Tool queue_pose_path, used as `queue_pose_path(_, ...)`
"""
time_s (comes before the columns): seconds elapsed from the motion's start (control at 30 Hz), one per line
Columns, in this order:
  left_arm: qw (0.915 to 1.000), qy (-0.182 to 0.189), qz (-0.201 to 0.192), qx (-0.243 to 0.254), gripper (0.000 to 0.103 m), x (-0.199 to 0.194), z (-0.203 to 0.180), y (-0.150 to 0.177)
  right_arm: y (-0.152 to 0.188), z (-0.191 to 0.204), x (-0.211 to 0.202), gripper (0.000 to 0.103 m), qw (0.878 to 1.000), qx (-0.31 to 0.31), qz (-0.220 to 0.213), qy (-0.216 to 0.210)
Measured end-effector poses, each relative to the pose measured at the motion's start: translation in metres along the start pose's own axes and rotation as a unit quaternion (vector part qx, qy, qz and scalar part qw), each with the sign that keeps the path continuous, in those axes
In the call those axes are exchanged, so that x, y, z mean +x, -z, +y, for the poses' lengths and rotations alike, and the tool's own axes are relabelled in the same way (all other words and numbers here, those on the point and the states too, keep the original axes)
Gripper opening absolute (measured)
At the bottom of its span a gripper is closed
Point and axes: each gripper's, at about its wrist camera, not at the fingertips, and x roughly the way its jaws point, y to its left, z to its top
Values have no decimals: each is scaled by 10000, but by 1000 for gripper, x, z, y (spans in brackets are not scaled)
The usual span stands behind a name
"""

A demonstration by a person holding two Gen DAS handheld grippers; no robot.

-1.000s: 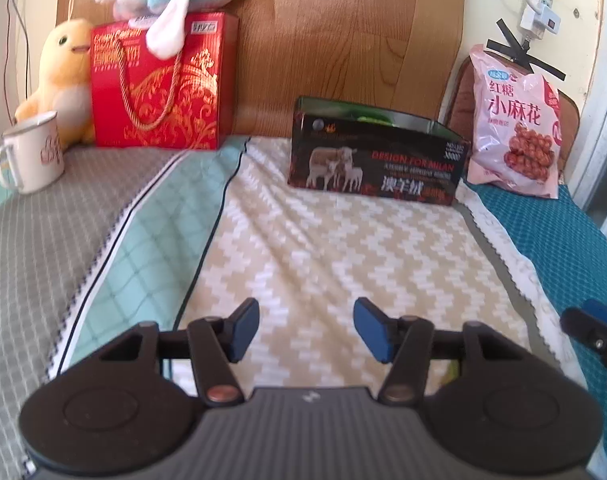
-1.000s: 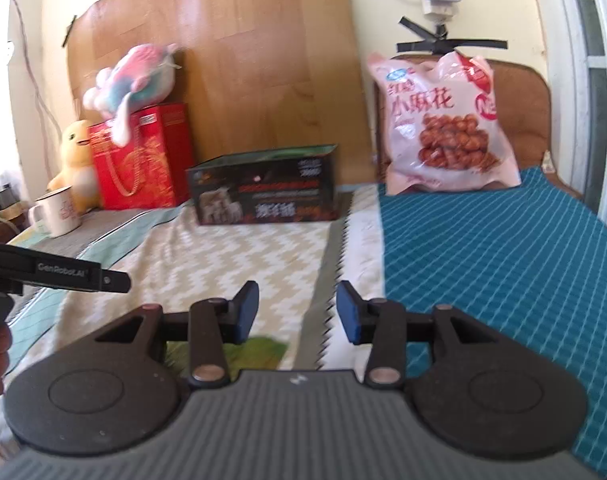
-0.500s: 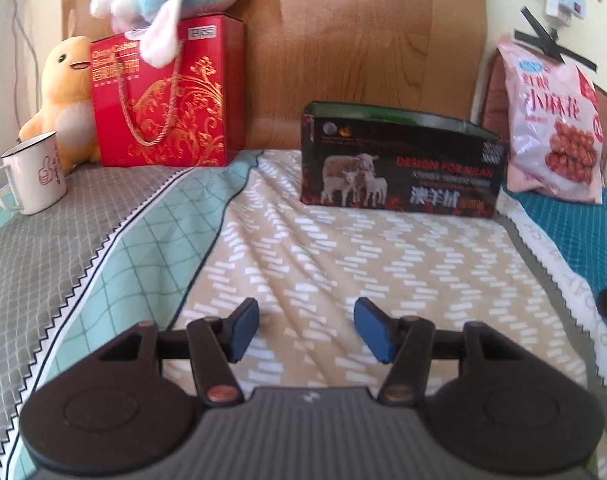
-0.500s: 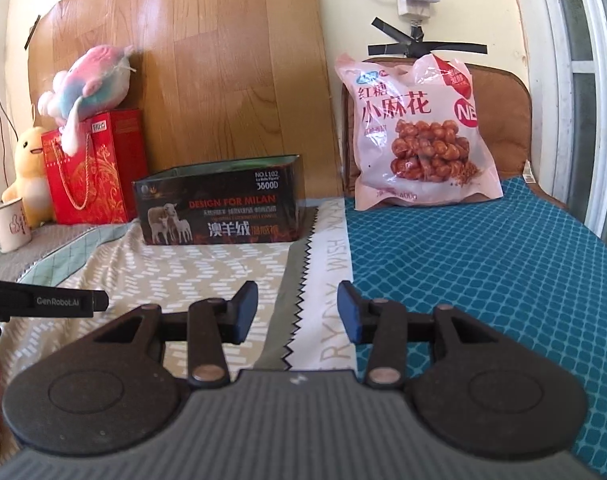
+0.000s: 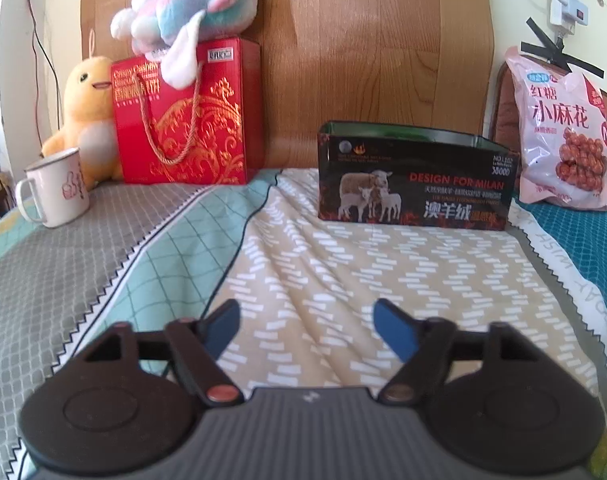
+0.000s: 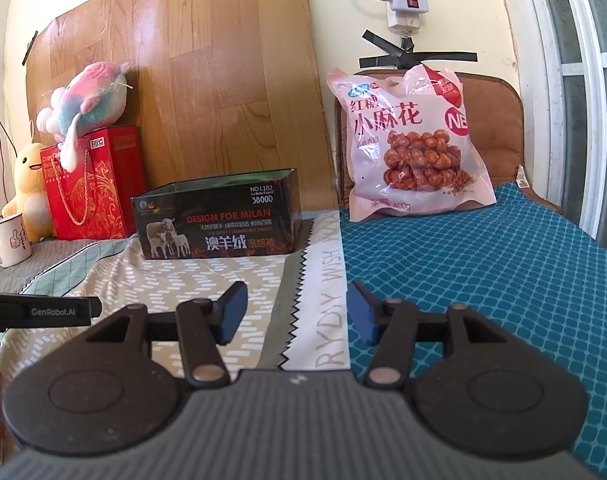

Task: Organize snacks

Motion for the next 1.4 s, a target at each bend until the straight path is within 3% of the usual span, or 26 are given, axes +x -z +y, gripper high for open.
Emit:
queue_pose_path(0.3, 9995, -171, -224, 169, 90, -7, -5, 0, -1, 6, -5, 75, 9996, -188, -175, 109)
queue_pose_path(0.4, 9993, -182, -282, 149, 100, -9, -5, 1, 0, 6, -6, 77, 9995, -194, -211, 130)
queue_pose_path(0.63, 9980, -234, -483, 336, 103, -15, -11, 2, 1, 9, -8, 85, 9991, -265, -272, 182)
queue_pose_path(0.83, 9988, -317, -111, 343, 103, -4, -11, 1, 1, 9, -8, 95, 9991, -292, -269, 157)
queue_pose_path(1.07, 9994, -224, 268, -40, 103, 6, 1, 0, 1, 12, -8, 102, 9988, -378, -270, 145)
queue_pose_path(1.4, 9982, -202, 483, -279, 103, 11, 7, 0, 2, 13, -8, 103, 9986, -421, -298, 97)
